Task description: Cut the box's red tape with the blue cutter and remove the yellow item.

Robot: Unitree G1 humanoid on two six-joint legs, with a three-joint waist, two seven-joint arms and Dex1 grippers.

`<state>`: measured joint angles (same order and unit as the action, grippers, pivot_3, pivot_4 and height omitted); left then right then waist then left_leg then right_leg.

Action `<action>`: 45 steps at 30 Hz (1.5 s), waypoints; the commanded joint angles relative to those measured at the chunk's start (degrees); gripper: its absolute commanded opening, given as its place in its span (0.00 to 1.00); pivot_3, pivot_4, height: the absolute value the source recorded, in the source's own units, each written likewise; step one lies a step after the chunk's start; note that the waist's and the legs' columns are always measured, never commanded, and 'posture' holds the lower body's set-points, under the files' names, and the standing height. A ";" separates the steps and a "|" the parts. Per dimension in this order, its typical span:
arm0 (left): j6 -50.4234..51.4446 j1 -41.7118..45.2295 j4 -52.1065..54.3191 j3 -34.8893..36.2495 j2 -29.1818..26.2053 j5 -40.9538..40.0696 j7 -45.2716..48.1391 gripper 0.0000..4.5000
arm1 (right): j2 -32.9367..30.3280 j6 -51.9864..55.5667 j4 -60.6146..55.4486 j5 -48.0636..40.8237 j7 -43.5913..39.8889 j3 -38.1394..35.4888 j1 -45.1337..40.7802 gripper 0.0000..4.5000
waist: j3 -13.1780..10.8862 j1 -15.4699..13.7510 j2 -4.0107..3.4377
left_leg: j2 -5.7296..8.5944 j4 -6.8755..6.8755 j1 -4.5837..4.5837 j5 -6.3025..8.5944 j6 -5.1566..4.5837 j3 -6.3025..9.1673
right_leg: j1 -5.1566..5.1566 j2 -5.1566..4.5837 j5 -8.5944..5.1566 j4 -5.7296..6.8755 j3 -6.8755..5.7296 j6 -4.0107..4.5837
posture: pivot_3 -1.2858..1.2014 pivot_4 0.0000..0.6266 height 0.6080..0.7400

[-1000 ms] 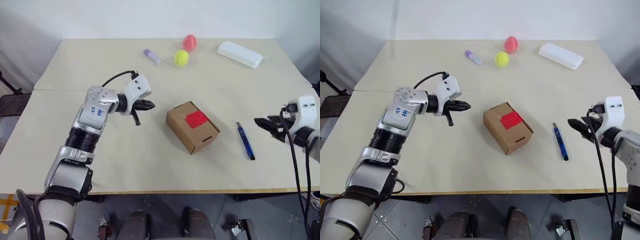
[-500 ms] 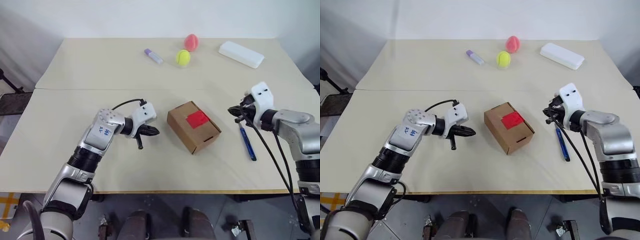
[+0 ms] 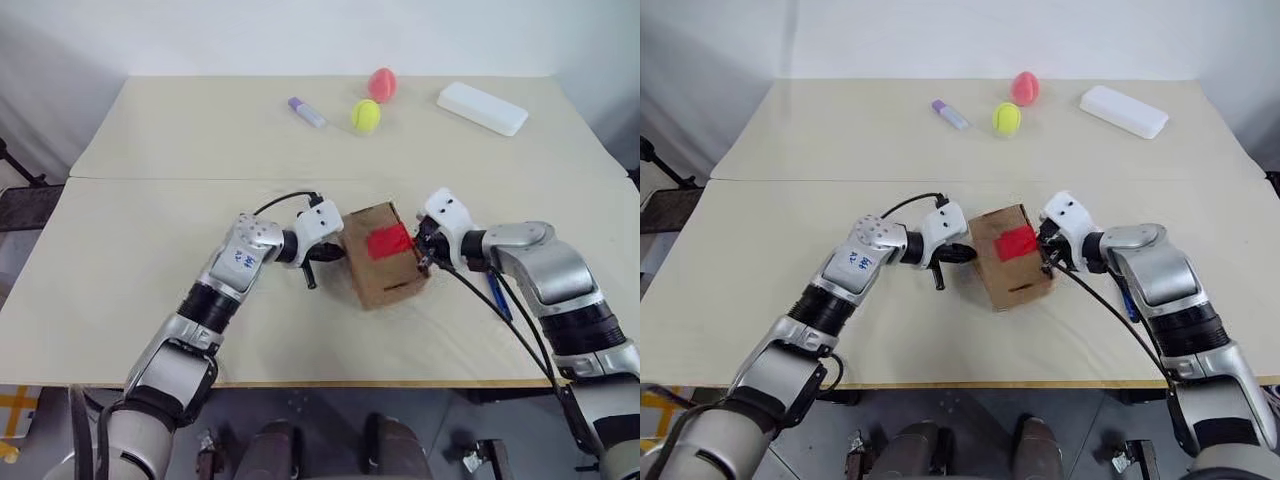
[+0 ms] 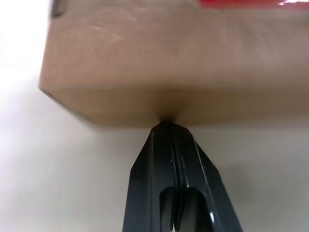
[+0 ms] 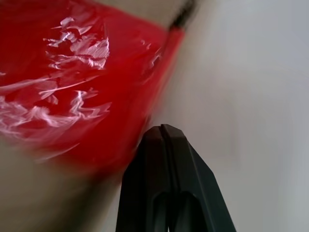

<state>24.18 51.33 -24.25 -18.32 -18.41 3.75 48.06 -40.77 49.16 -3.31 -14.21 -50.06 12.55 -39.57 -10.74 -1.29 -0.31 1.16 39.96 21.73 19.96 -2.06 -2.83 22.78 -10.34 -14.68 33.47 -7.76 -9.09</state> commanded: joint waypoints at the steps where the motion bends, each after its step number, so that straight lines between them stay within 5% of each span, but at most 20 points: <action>1: -2.47 1.83 -0.64 0.56 -0.30 0.58 -0.15 0.00 | 3.06 4.32 -7.54 -3.14 0.67 0.32 0.78 0.00 | 0.00 0.15 0.00 | 0.00 0.00 0.00 0.00 0.00 0.00 | 0.00 0.01 0.00 -0.01 0.01 0.00 | 0.52 0.24 1.00; 11: 0.61 -0.46 5.56 -0.45 -6.27 0.67 6.40 0.00 | 6.86 7.16 -8.74 -0.82 5.97 0.88 1.54 0.00 | 0.00 -0.06 0.00 | 0.03 0.03 0.01 0.00 0.01 0.00 | 0.02 -0.01 0.00 0.05 0.03 0.00 | 0.52 0.24 1.00; 23: 2.09 -0.16 7.62 2.52 -8.62 -0.93 9.17 0.00 | 1.80 9.05 -10.12 0.56 6.85 -0.93 0.51 0.00 | 0.00 0.06 0.00 | 0.01 0.02 0.01 0.01 0.02 -0.03 | 0.02 0.00 0.00 0.06 0.02 0.00 | 0.52 0.24 1.00; 30: -0.57 1.86 6.71 6.84 -10.82 -3.98 10.16 0.00 | -3.47 13.31 -16.03 -1.46 7.64 -7.74 0.93 0.00 | 0.00 -0.02 0.00 | 0.01 0.02 0.01 0.01 0.02 0.00 | 0.02 0.00 0.00 0.06 0.02 0.00 | 0.52 0.24 1.00; 36: 2.95 7.19 5.48 8.96 -8.36 -7.96 11.19 0.00 | 0.64 16.75 -15.91 -4.05 10.74 -11.21 -2.99 0.00 | -0.01 -0.02 0.01 | 0.01 0.07 0.04 0.01 0.02 -0.02 | 0.02 0.00 0.00 0.06 0.02 0.00 | 0.52 0.24 1.00; 39: 2.05 9.00 3.86 8.43 -6.11 -8.90 11.67 0.00 | 2.98 17.60 -14.12 -4.77 11.64 -9.90 -4.44 0.13 | -0.01 0.05 0.01 | 0.01 0.04 0.03 0.01 0.02 -0.03 | 0.02 0.00 0.00 0.07 0.01 0.00 | 0.52 0.24 1.00; 45: -1.96 9.60 -1.09 4.01 -3.21 -5.81 12.28 0.00 | 6.47 15.63 -10.10 -3.82 13.24 -6.88 -5.75 0.58 | -0.01 0.08 0.01 | 0.02 0.03 0.04 0.01 0.02 -0.04 | 0.03 0.02 0.00 0.08 -0.01 0.00 | 0.52 0.24 1.00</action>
<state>24.28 59.84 -25.36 -13.08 -21.77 -3.37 60.05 -34.43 66.10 -13.43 -18.42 -37.62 5.79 -44.30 -10.74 -1.21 -0.29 1.19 39.99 21.77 19.98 -2.04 -2.88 22.81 -10.33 -14.68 33.56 -7.77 -9.09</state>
